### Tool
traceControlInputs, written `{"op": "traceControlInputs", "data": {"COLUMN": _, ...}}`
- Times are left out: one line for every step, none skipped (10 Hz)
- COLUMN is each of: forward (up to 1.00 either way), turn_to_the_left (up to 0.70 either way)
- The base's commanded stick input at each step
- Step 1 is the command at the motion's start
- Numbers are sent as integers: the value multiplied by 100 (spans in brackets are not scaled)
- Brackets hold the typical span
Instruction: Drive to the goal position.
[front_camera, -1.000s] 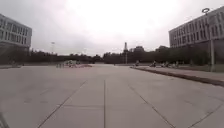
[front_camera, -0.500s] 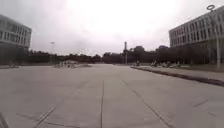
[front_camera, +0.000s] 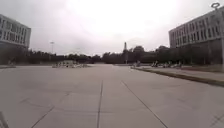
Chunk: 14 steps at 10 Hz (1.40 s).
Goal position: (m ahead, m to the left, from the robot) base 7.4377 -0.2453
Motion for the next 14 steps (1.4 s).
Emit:
{"op": "traceControlInputs", "data": {"forward": 100, "turn_to_the_left": 0}}
{"op": "traceControlInputs", "data": {"forward": 100, "turn_to_the_left": 0}}
{"op": "traceControlInputs", "data": {"forward": 100, "turn_to_the_left": 0}}
{"op": "traceControlInputs", "data": {"forward": 100, "turn_to_the_left": 0}}
{"op": "traceControlInputs", "data": {"forward": 100, "turn_to_the_left": -2}}
{"op": "traceControlInputs", "data": {"forward": 100, "turn_to_the_left": -22}}
{"op": "traceControlInputs", "data": {"forward": 100, "turn_to_the_left": 0}}
{"op": "traceControlInputs", "data": {"forward": 100, "turn_to_the_left": 0}}
{"op": "traceControlInputs", "data": {"forward": 100, "turn_to_the_left": 0}}
{"op": "traceControlInputs", "data": {"forward": 100, "turn_to_the_left": 0}}
{"op": "traceControlInputs", "data": {"forward": 100, "turn_to_the_left": 0}}
{"op": "traceControlInputs", "data": {"forward": 100, "turn_to_the_left": 0}}
{"op": "traceControlInputs", "data": {"forward": 100, "turn_to_the_left": 0}}
{"op": "traceControlInputs", "data": {"forward": 100, "turn_to_the_left": 0}}
